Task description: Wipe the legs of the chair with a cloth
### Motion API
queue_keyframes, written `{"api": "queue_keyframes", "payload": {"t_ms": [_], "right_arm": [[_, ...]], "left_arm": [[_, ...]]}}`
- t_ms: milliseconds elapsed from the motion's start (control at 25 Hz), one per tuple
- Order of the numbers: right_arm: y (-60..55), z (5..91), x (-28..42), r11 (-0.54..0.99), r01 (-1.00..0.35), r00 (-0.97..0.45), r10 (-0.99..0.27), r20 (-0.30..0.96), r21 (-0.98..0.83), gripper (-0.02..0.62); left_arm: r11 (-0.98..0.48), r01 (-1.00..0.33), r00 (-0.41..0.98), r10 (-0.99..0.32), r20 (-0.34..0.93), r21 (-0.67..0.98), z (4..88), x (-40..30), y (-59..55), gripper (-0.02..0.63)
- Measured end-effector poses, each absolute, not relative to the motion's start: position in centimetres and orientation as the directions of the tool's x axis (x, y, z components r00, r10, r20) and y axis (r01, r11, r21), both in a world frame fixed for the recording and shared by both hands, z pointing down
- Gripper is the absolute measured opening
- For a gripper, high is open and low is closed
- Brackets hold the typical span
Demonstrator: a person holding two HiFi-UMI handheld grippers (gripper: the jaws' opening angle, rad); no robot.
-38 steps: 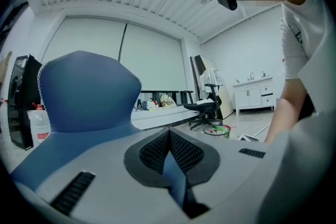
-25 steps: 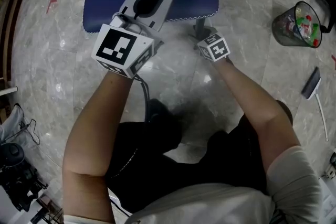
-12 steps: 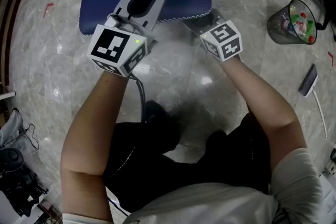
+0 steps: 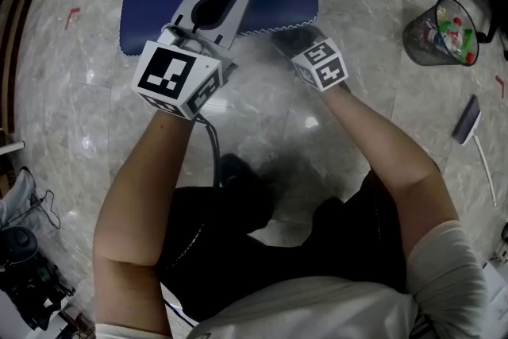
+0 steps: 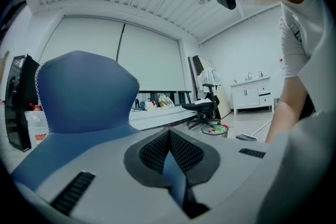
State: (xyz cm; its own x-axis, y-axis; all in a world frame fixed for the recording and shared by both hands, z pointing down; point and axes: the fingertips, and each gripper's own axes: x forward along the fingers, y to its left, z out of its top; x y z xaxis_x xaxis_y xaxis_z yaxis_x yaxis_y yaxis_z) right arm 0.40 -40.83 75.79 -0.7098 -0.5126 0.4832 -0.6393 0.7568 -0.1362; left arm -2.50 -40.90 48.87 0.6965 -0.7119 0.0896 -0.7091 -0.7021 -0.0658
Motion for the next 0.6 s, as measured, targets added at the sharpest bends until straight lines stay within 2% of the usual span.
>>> {"api": "queue_keyframes", "payload": {"t_ms": [160, 280, 600], "right_arm": [[-39.4, 82.2, 0.7, 0.758, -0.636, -0.672, -0.45, 0.588, -0.148, 0.176], [-39.5, 82.7, 0.5, 0.749, -0.642, -0.669, -0.445, 0.595, -0.161, 0.169], [-40.7, 72.7, 0.6, 0.747, -0.639, -0.737, -0.528, 0.422, -0.181, 0.166]], "left_arm": [[-0.704, -0.706, 0.698, -0.71, 0.093, -0.075, 49.0, -2.4, -40.8, 0.006], [-0.706, -0.705, 0.7, -0.709, 0.091, -0.071, 48.9, -2.5, -40.8, 0.006], [-0.704, -0.707, 0.698, -0.71, 0.095, -0.066, 48.9, -2.6, -40.8, 0.006]]}}
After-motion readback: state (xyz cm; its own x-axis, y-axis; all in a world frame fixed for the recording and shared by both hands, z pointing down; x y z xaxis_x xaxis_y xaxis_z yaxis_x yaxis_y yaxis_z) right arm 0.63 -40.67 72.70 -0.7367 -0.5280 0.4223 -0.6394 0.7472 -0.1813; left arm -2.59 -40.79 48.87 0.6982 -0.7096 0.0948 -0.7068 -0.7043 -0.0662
